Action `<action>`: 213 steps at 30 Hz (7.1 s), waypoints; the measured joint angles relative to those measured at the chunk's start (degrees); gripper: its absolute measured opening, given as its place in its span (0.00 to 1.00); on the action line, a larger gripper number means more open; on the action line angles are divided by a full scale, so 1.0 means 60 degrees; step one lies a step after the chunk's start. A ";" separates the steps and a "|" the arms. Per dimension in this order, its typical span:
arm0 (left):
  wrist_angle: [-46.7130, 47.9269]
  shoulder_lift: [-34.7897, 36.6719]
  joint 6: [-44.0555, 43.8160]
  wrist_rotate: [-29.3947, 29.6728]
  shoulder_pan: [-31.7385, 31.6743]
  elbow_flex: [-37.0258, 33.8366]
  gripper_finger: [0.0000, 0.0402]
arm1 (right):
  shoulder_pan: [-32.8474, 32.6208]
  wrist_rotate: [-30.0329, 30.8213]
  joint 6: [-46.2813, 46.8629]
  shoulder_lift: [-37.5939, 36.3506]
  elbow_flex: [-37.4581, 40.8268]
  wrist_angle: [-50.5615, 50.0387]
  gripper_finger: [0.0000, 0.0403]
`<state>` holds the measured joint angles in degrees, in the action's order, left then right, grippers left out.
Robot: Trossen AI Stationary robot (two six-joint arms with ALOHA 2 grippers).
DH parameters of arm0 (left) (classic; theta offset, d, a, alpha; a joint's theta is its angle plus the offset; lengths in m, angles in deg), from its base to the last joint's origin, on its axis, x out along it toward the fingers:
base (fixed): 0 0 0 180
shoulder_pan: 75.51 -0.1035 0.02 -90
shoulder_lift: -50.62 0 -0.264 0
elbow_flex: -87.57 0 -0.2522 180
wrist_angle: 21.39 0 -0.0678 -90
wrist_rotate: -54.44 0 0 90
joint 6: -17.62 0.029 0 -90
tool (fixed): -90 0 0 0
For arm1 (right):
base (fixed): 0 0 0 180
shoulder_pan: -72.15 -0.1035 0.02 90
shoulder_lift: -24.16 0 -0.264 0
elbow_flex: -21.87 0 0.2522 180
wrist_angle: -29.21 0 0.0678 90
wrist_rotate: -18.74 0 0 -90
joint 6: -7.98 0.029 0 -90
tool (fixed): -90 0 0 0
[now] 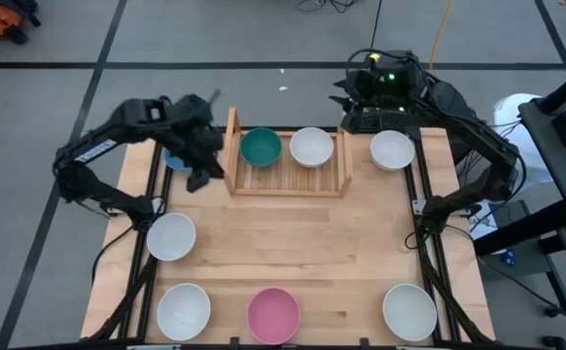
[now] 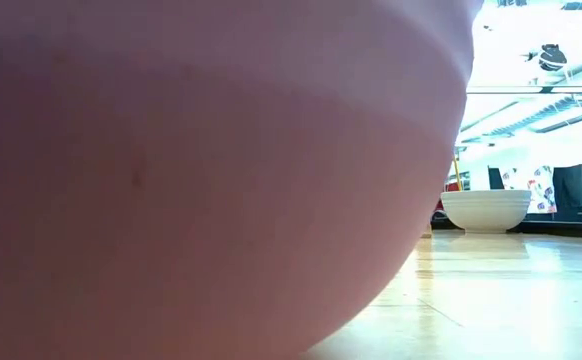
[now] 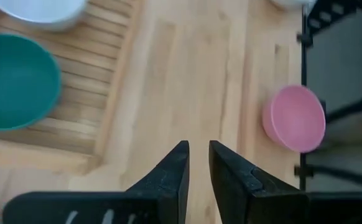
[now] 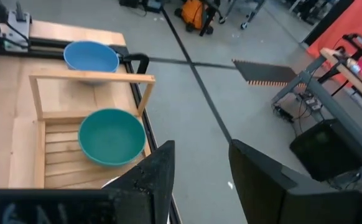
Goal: Place and stack bowls onto a shelf
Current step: Stack the pink bowl on top of the dark green bowl on the shelf
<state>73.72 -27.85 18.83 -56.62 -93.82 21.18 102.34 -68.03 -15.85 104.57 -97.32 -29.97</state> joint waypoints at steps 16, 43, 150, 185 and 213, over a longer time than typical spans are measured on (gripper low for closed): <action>-0.0819 -0.2245 0.0414 0.0008 0.3021 -0.0004 0.17 | 0.0004 -0.0004 0.0015 -0.1637 0.0000 -0.0130 0.36; -0.4322 -0.4315 -0.6609 0.3579 0.6949 -0.0004 0.17 | 0.0000 -0.0081 0.0565 -0.3725 0.0000 -0.1393 0.36; -0.2280 -0.4424 -0.9818 0.4108 0.5222 0.0394 0.01 | 0.0007 -0.0561 -0.0862 -0.3732 0.0000 -0.1994 0.36; -0.1735 -0.4492 -0.0770 0.3171 -0.4094 0.2499 0.01 | 0.0015 -0.0546 -0.0395 -0.3168 -0.0003 -0.1981 0.36; -0.1302 -0.6959 0.0277 0.3268 -0.4303 0.2497 0.01 | 0.0013 -0.0543 -0.0463 -0.2956 -0.0004 -0.1977 0.36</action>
<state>65.91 -69.61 20.49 -37.01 -119.64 36.16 102.42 -71.29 -18.63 86.83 -97.34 -41.83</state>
